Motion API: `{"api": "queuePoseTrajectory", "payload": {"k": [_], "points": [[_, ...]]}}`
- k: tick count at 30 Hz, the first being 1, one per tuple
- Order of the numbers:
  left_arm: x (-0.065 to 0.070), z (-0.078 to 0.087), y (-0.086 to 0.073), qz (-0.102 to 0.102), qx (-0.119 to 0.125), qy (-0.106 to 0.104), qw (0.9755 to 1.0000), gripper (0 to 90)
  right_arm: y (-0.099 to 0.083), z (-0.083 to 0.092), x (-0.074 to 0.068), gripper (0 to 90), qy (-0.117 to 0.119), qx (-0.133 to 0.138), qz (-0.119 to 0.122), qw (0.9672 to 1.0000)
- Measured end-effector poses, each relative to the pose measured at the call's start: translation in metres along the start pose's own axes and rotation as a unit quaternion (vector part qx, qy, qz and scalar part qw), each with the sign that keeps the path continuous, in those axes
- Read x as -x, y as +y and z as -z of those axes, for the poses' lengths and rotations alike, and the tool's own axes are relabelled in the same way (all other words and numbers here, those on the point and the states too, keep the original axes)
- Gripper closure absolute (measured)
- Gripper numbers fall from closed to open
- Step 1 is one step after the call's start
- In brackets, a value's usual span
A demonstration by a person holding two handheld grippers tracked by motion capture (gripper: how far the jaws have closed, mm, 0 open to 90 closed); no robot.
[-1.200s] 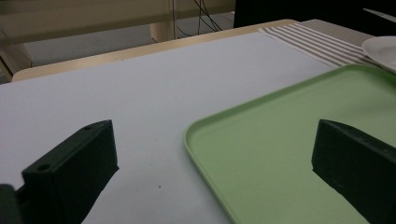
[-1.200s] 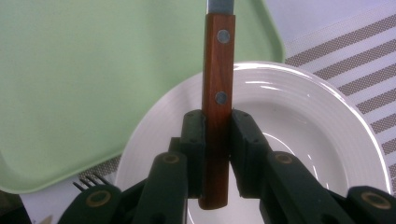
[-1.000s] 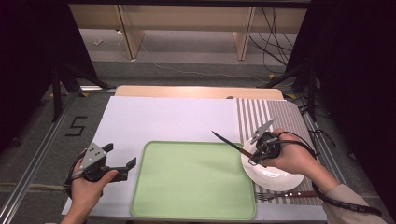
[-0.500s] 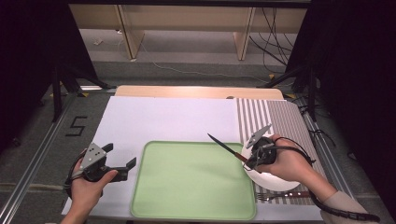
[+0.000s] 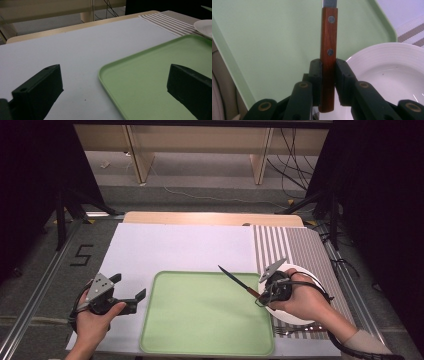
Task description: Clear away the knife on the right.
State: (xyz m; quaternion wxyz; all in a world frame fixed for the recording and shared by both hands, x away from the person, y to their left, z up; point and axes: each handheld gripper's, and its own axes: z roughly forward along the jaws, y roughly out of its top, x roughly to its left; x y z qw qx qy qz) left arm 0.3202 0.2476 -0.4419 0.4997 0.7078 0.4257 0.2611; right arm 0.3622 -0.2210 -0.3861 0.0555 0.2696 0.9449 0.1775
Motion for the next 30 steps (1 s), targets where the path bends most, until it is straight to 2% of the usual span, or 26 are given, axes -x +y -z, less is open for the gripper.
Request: {"api": "queuePoseTrajectory", "payload": {"k": [13,23,30], "points": [[0.0,0.0,0.0,0.0,0.0,0.0,1.0,0.0,0.001,-0.004,-0.016,77.0,0.012,-0.004,-0.009,0.9999],[0.0,0.0,0.0,0.003,0.0,0.001,1.0,0.0,0.0,-0.008,-0.03,77.0,0.024,-0.008,-0.002,0.9997],[0.0,0.0,0.0,0.004,0.001,0.001,1.0,0.0,-0.003,-0.011,-0.039,77.0,0.032,-0.01,-0.005,0.9994]]}}
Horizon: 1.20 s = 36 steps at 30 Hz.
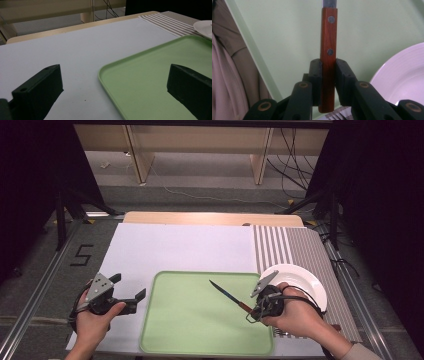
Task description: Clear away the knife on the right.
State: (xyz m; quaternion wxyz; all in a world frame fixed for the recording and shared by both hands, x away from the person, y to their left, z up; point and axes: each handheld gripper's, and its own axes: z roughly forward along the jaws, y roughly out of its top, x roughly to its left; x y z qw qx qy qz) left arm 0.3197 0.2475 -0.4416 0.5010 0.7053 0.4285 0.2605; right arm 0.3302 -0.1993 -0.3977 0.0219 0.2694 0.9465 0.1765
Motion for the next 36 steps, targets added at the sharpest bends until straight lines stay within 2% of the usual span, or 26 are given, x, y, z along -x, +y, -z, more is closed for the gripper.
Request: {"api": "queuePoseTrajectory", "payload": {"k": [16,22,29,31,33,36], "points": [[0.0,0.0,0.0,-0.002,0.0,0.001,1.0,0.0,-0.012,-0.021,-0.005,76.9,0.019,-0.021,-0.018,0.9994],[0.0,0.0,0.0,-0.001,0.0,0.0,1.0,0.0,-0.015,-0.029,-0.006,76.8,0.014,-0.026,-0.022,0.9993],[0.0,0.0,0.0,-0.002,0.0,0.0,1.0,0.0,-0.017,-0.036,-0.008,76.6,0.02,-0.032,-0.036,0.9986],[0.0,0.0,0.0,-0.002,0.0,0.001,1.0,0.0,-0.018,-0.039,-0.008,76.2,0.024,-0.029,-0.029,0.9989],[0.0,0.0,0.0,-0.002,0.0,0.001,1.0,0.0,-0.018,-0.04,-0.009,75.1,0.039,-0.026,-0.033,0.9983],[0.0,0.0,0.0,-0.002,0.0,0.001,1.0,0.0,-0.018,-0.04,-0.01,68.9,0.053,-0.011,-0.035,0.9979]]}}
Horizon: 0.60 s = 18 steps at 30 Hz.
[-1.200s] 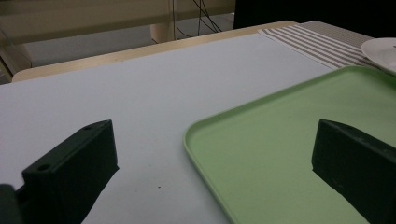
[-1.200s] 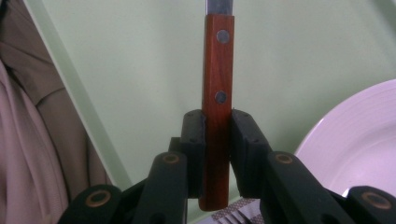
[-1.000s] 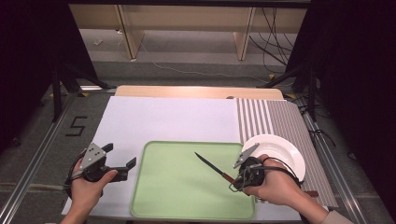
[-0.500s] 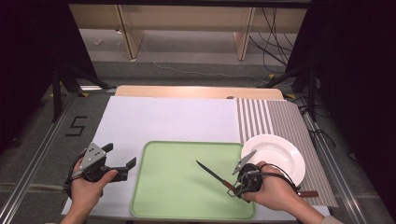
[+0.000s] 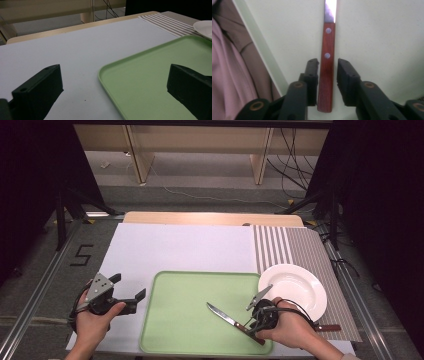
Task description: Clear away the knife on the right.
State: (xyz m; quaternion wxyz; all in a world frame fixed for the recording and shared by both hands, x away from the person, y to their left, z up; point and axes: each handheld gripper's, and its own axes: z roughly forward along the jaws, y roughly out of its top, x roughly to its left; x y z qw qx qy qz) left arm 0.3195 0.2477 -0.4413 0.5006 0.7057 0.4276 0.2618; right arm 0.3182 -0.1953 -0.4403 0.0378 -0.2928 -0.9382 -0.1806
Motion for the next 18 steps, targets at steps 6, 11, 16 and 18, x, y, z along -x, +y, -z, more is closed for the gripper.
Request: {"api": "queuePoseTrajectory", "payload": {"k": [6,11,16,18], "points": [[0.0,0.0,0.0,-0.001,0.0,0.0,1.0,0.0,0.009,0.008,0.001,86.1,-0.007,0.041,0.05,0.9979],[0.0,0.0,0.0,0.001,0.0,-0.001,1.0,0.0,0.023,0.002,-0.003,90.0,-0.004,0.054,0.083,0.9951],[0.0,0.0,0.0,0.001,0.002,0.0,1.0,0.0,0.038,-0.014,-0.007,90.0,0.007,0.044,0.102,0.9938],[0.0,0.0,0.0,0.001,0.002,0.0,1.0,0.0,0.042,-0.02,-0.009,90.0,0.011,0.039,0.108,0.9933]]}}
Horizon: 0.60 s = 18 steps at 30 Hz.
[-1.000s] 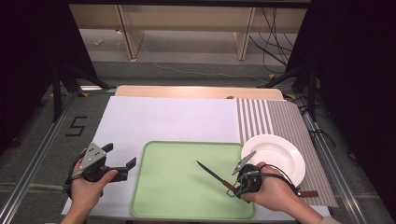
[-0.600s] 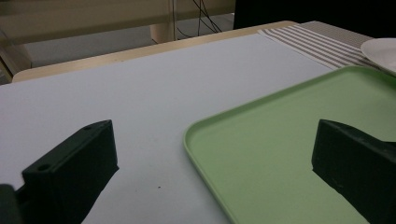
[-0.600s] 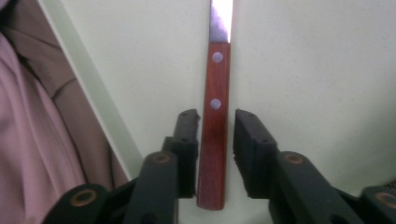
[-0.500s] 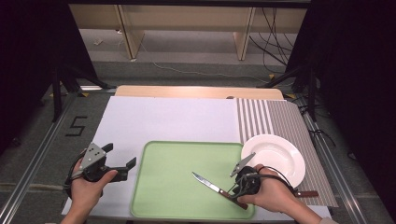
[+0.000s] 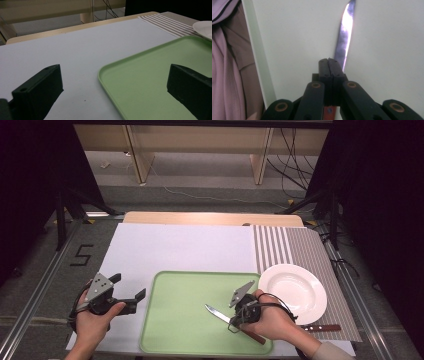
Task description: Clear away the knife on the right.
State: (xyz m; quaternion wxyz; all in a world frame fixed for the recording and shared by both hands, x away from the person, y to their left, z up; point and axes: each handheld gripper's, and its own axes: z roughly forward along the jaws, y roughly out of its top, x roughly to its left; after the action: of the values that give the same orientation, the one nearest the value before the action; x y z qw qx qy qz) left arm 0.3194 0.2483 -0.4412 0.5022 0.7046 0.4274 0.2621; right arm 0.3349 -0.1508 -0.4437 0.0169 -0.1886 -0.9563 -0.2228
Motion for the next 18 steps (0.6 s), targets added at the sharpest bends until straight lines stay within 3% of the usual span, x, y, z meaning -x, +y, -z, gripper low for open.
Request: {"api": "queuePoseTrajectory", "payload": {"k": [8,18], "points": [[0.0,0.0,0.0,-0.001,-0.001,-0.001,1.0,0.0,0.005,-0.017,-0.001,90.0,0.005,-0.019,0.015,0.9997],[0.0,0.0,0.0,-0.001,0.0,-0.001,1.0,0.0,0.005,-0.022,0.0,90.0,0.003,-0.024,0.015,0.9996]]}}
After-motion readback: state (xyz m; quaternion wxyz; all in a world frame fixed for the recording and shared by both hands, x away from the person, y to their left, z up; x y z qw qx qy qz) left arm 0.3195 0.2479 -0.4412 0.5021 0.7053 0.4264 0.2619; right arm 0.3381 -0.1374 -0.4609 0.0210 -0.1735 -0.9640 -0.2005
